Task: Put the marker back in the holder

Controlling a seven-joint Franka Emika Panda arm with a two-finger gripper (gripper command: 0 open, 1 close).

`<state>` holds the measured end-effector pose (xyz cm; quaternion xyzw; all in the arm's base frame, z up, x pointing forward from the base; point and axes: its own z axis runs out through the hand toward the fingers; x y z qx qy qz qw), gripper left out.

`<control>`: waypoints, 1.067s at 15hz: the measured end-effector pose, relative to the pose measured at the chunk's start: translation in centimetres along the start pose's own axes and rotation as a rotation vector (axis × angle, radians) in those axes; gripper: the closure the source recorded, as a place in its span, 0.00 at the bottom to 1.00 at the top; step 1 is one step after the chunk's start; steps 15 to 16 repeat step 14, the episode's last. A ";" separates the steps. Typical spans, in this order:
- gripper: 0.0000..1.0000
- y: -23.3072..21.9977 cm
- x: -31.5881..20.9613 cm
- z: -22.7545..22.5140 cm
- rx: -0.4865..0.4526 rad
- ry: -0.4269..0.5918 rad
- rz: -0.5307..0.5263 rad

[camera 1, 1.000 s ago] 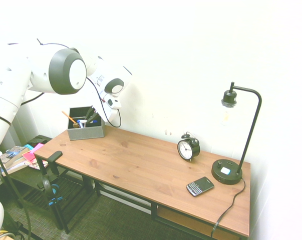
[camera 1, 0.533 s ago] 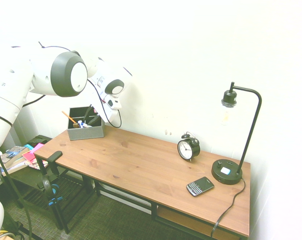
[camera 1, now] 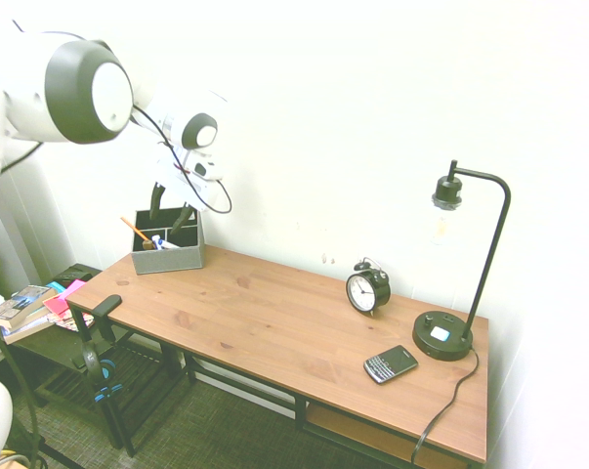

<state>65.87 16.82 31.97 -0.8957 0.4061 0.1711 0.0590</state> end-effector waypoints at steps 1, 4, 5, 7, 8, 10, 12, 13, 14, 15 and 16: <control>0.00 1.5 -0.4 -1.1 -0.035 0.056 -0.014; 0.00 6.3 -0.3 -2.8 -0.137 0.225 -0.036; 0.00 7.9 -0.1 -3.0 -0.165 0.285 -0.038; 0.00 10.8 0.1 -3.6 -0.190 0.395 -0.034; 0.00 12.3 -0.3 -4.0 -0.185 0.419 -0.027; 0.00 15.5 -1.4 -4.8 -0.152 0.418 -0.016; 0.00 18.8 -2.5 -5.2 -0.106 0.407 -0.012; 0.00 20.5 -3.0 -5.0 -0.092 0.407 -0.015; 0.00 21.8 -3.6 -4.6 -0.072 0.407 -0.022; 0.00 21.8 -3.6 -4.6 -0.072 0.407 -0.022; 0.00 21.8 -3.6 -4.6 -0.072 0.407 -0.022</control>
